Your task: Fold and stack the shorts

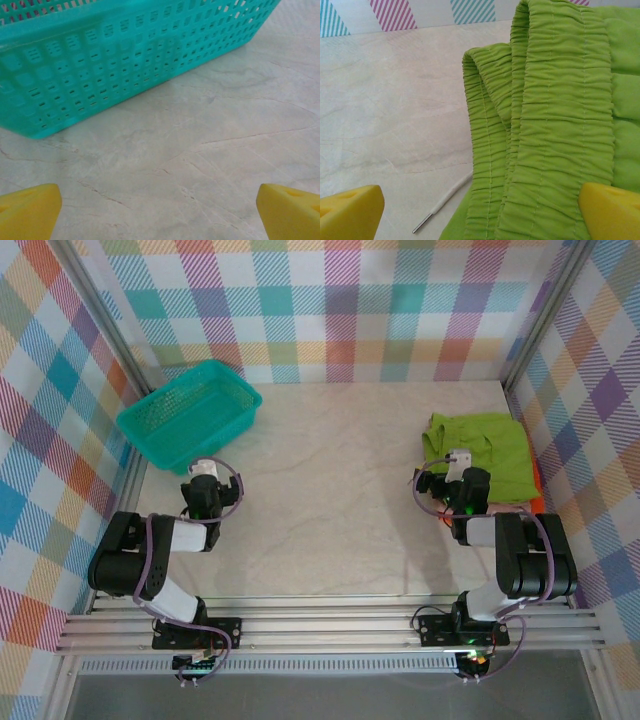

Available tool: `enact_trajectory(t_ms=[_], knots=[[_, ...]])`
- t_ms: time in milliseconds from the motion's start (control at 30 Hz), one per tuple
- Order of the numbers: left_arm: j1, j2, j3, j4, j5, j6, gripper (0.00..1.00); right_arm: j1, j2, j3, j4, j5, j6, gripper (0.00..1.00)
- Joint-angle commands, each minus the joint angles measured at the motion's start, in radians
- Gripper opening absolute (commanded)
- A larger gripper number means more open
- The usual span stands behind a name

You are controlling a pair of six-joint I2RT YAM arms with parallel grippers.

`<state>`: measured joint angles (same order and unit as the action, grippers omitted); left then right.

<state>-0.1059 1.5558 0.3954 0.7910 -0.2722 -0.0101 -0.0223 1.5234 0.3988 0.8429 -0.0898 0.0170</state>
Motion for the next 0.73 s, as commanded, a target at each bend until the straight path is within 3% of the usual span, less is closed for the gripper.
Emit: enact_trajectory(t_ms=[0,700], knots=[[0.011,0.002,0.010,0.037,0.033,0.012,1.00,0.005,0.012,0.012,-0.013,-0.008,-0.009,0.99],[0.012,0.004,0.015,0.030,0.046,0.018,1.00,0.005,0.011,0.014,-0.014,-0.008,-0.010,0.99]])
